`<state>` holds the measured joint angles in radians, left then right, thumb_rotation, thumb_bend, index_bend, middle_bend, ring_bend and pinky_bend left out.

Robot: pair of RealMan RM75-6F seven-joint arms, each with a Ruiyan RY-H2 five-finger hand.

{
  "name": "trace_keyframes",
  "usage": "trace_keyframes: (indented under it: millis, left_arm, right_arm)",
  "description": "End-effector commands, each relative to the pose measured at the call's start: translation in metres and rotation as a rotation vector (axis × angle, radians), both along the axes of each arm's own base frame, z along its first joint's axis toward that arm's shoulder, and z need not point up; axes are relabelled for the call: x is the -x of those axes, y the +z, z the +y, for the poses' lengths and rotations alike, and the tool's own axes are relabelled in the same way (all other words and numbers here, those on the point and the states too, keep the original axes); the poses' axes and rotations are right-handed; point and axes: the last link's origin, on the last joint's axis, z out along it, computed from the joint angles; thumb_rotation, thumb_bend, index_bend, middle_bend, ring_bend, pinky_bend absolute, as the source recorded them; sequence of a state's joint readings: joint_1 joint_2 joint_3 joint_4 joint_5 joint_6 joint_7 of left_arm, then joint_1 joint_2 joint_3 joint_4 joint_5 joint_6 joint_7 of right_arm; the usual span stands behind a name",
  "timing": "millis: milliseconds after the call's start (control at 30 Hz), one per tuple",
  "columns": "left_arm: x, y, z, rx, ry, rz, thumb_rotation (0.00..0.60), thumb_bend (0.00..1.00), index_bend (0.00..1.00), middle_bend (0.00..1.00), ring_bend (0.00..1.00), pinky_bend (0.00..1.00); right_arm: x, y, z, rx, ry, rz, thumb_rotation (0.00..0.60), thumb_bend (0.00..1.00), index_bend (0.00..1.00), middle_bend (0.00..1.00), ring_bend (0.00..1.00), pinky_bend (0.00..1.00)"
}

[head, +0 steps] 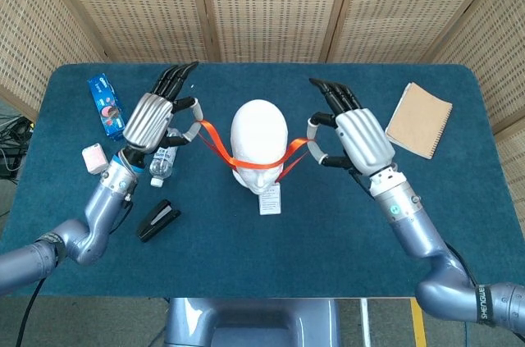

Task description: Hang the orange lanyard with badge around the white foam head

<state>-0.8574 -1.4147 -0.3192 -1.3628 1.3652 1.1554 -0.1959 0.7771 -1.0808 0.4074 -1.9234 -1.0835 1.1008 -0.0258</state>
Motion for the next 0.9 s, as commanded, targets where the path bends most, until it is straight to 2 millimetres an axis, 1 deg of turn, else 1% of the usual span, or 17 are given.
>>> trace_keyframes:
  millis: [33, 133, 300, 500, 600, 667, 733, 767, 800, 833, 867, 900]
  left_arm:
    - [-0.006, 0.000, 0.017, 0.007, 0.050, 0.008, 0.600, 0.51, 0.71, 0.00, 0.00, 0.00]
    - [-0.009, -0.002, 0.033, 0.025, 0.108, 0.010, 0.600, 0.51, 0.71, 0.00, 0.00, 0.00]
    - [-0.016, -0.005, 0.054, 0.047, 0.184, 0.002, 0.600, 0.51, 0.70, 0.00, 0.00, 0.00]
    - [-0.014, -0.013, 0.068, 0.070, 0.256, 0.007, 0.600, 0.51, 0.68, 0.00, 0.00, 0.00]
    - [-0.010, -0.016, 0.073, 0.078, 0.282, 0.005, 0.600, 0.51, 0.62, 0.00, 0.00, 0.00]
    - [-0.006, -0.018, 0.075, 0.081, 0.296, 0.014, 0.600, 0.51, 0.54, 0.00, 0.00, 0.00]
    - [-0.002, -0.021, 0.078, 0.090, 0.317, 0.029, 0.600, 0.50, 0.37, 0.00, 0.00, 0.00]
    - [0.000, -0.023, 0.080, 0.093, 0.324, 0.036, 0.600, 0.50, 0.26, 0.00, 0.00, 0.00]
    - [0.001, -0.024, 0.081, 0.095, 0.329, 0.039, 0.600, 0.50, 0.19, 0.00, 0.00, 0.00]
    - [0.002, -0.025, 0.081, 0.098, 0.332, 0.041, 0.600, 0.49, 0.10, 0.00, 0.00, 0.00]
    - [0.003, -0.026, 0.081, 0.101, 0.336, 0.043, 0.600, 0.49, 0.07, 0.00, 0.00, 0.00]
    - [0.004, -0.027, 0.082, 0.104, 0.341, 0.046, 0.600, 0.49, 0.02, 0.00, 0.00, 0.00]
  right_arm:
    - [-0.013, 0.005, -0.014, -0.008, -0.048, -0.045, 0.600, 0.66, 0.73, 0.10, 0.00, 0.00]
    - [-0.014, 0.006, -0.029, -0.025, -0.122, -0.085, 0.600, 0.66, 0.73, 0.10, 0.00, 0.00]
    - [-0.015, 0.005, -0.052, -0.059, -0.249, -0.169, 0.600, 0.66, 0.73, 0.10, 0.00, 0.00]
    - [-0.012, 0.003, -0.075, -0.125, -0.379, -0.302, 0.600, 0.65, 0.73, 0.10, 0.00, 0.00]
    - [-0.007, 0.000, -0.085, -0.132, -0.423, -0.312, 0.600, 0.65, 0.73, 0.10, 0.00, 0.00]
    - [-0.004, -0.004, -0.089, -0.141, -0.445, -0.311, 0.600, 0.65, 0.73, 0.10, 0.00, 0.00]
    - [0.001, -0.010, -0.096, -0.143, -0.470, -0.306, 0.600, 0.65, 0.74, 0.10, 0.00, 0.00]
    - [0.003, -0.013, -0.100, -0.143, -0.478, -0.296, 0.600, 0.65, 0.74, 0.10, 0.00, 0.00]
    - [0.005, -0.015, -0.102, -0.143, -0.484, -0.289, 0.600, 0.65, 0.73, 0.10, 0.00, 0.00]
    - [0.006, -0.016, -0.103, -0.142, -0.488, -0.287, 0.600, 0.65, 0.73, 0.10, 0.00, 0.00]
    - [0.007, -0.018, -0.104, -0.142, -0.493, -0.285, 0.600, 0.65, 0.72, 0.10, 0.00, 0.00]
    - [0.009, -0.020, -0.107, -0.141, -0.501, -0.285, 0.600, 0.61, 0.66, 0.09, 0.00, 0.00]
